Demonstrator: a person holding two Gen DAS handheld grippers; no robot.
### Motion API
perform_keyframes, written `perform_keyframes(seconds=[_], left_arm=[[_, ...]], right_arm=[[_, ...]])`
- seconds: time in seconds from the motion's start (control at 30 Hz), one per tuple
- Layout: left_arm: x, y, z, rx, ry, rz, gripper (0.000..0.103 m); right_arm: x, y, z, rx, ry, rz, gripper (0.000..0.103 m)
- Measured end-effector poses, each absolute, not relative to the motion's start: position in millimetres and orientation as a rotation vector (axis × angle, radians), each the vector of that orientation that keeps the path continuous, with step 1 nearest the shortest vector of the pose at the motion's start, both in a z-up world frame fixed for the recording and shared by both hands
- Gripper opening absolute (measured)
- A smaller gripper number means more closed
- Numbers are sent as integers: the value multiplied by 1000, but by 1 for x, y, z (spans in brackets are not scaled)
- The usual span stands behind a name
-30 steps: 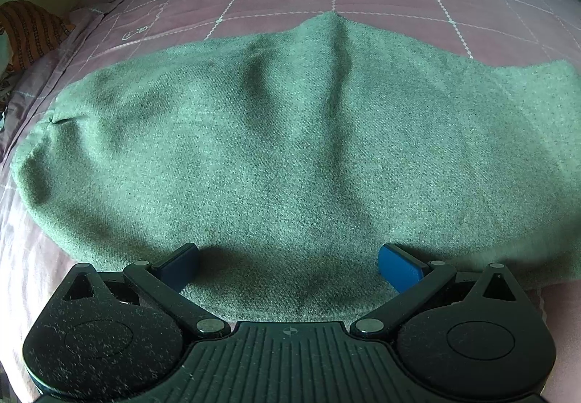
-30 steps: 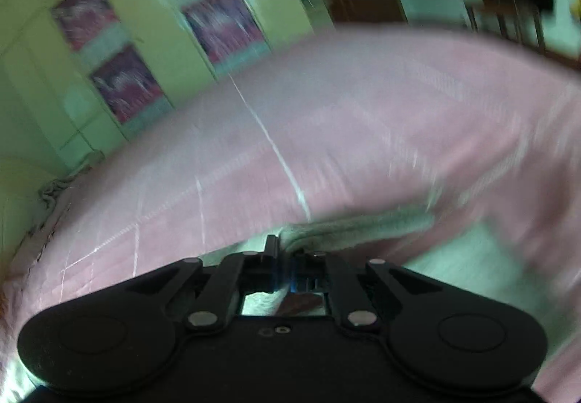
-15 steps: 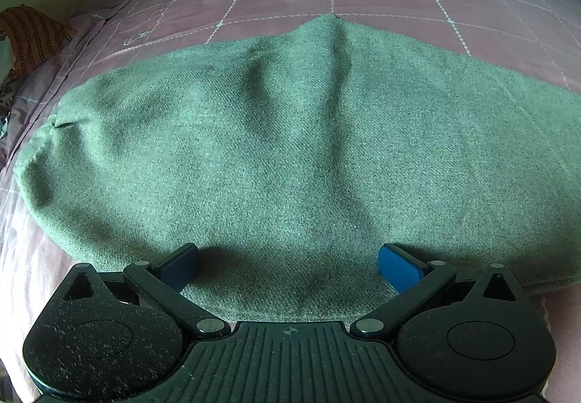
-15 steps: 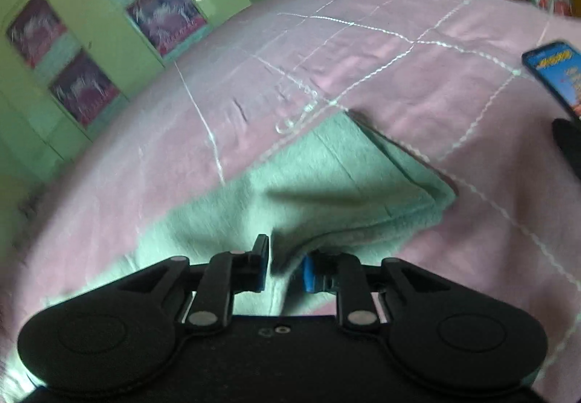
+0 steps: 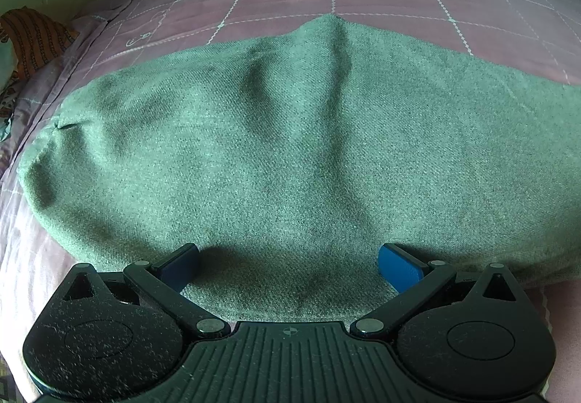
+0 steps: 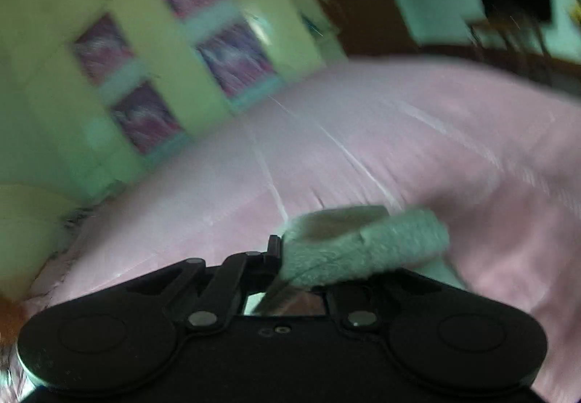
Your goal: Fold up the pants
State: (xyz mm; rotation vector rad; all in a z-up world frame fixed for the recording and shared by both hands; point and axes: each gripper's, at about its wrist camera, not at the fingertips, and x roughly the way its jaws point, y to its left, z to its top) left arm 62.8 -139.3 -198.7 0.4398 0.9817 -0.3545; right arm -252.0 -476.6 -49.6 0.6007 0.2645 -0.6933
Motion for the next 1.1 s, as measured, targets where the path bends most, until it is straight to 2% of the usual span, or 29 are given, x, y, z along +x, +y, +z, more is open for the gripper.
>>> perform_keyframes(seconds=[0.17, 0.23, 0.37, 0.43, 0.53, 0.63, 0.7, 0.93, 1.1], left_arm=[[62, -139, -199, 444, 975, -356, 103], [62, -139, -199, 444, 978, -354, 103], [62, -139, -199, 441, 974, -353, 103], [61, -138, -199, 441, 968, -354, 103], [60, -138, -199, 441, 967, -356, 103], [61, -138, -199, 440, 967, -357, 103], [60, -138, -199, 440, 965, -355, 103], [59, -137, -199, 433, 957, -348, 103], [58, -137, -199, 436, 953, -350, 103]], right_arm=[[-275, -496, -113, 680, 508, -822, 4], [-282, -502, -137, 697, 589, -870, 8], [-302, -505, -134, 780, 530, -879, 18], [-315, -500, -131, 839, 502, -845, 18], [-319, -491, -132, 870, 515, -815, 15], [-316, -487, -134, 867, 519, -824, 6], [-305, -485, -127, 811, 518, -838, 5], [-289, -489, -67, 702, 293, -832, 4], [-305, -492, -130, 757, 508, -965, 4]])
